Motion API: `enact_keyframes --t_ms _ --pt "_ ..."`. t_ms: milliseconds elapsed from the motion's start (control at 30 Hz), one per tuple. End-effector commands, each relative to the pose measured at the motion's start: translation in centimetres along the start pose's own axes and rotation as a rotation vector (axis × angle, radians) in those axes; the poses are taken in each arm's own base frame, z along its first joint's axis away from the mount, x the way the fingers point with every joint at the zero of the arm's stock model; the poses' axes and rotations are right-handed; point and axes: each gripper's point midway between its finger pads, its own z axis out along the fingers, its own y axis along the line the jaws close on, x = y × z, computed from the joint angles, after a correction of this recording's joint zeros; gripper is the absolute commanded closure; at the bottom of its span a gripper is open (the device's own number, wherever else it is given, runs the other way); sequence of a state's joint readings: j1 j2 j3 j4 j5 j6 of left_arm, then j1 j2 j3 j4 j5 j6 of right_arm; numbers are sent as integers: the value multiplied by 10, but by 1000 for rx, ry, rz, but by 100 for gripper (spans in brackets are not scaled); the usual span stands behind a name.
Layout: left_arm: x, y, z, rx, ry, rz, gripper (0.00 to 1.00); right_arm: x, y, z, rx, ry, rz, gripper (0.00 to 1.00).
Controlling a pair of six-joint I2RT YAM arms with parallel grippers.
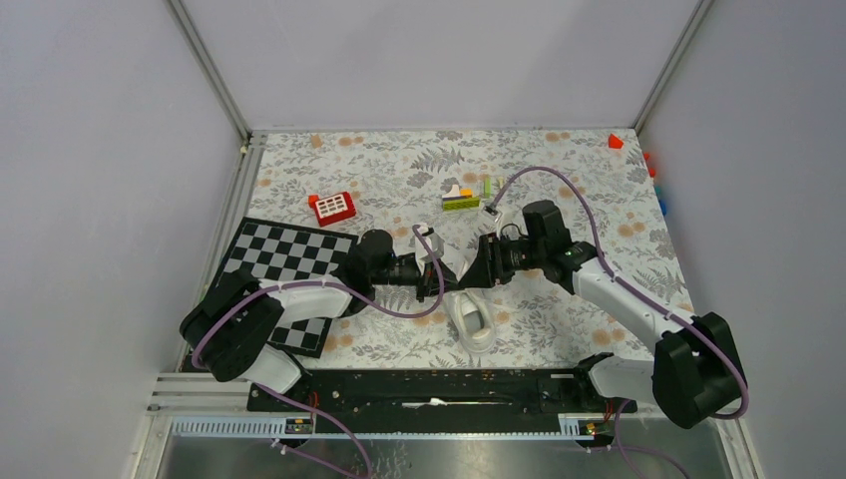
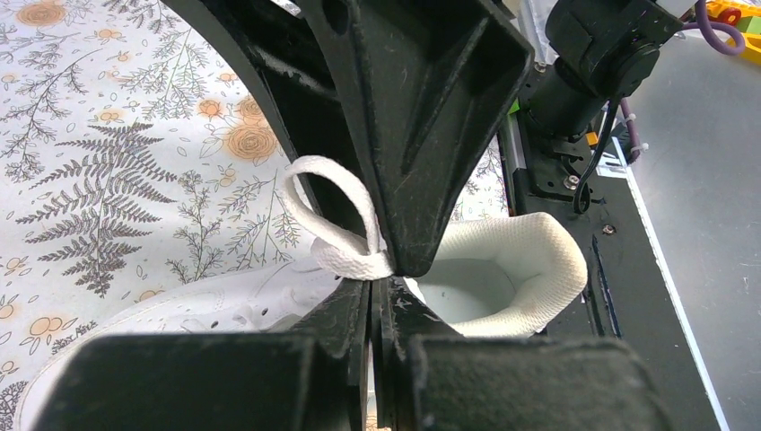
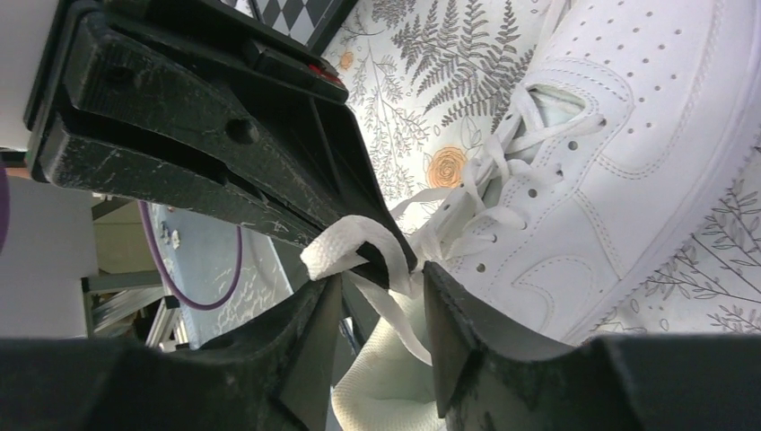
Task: Tie the shoes
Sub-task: Cross the shoelace with the shoelace.
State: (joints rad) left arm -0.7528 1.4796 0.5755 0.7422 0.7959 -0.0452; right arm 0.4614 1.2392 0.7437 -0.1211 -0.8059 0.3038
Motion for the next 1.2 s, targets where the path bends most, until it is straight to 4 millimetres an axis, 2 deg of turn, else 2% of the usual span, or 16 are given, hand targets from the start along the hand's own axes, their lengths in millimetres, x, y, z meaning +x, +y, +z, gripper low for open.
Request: enact_keyframes --t_ms 0,267,333,400,467,633,867,1167 --pt "-23 -6 -1 43 -60 76 100 -6 10 1 -72 -3 -22 58" --pt "-23 -5 -2 36 -59 75 100 -6 12 4 -101 1 -7 78" --pt "-23 -6 -2 39 -61 78 100 -4 11 5 -100 4 -1 79" --pt "-23 -6 -2 39 -61 78 100 -2 10 5 -99 8 7 76" --pt "-23 -6 -2 39 -60 78 100 -1 10 5 -100 9 10 65" --pt "-22 -5 -3 35 -58 78 100 -1 13 -2 -86 -18 3 53" --pt "-20 -6 -5 49 -57 87 100 -2 10 -11 -59 -45 6 50" --pt "-13 -11 -8 80 -24 92 100 -10 5 -6 -96 -70 32 52"
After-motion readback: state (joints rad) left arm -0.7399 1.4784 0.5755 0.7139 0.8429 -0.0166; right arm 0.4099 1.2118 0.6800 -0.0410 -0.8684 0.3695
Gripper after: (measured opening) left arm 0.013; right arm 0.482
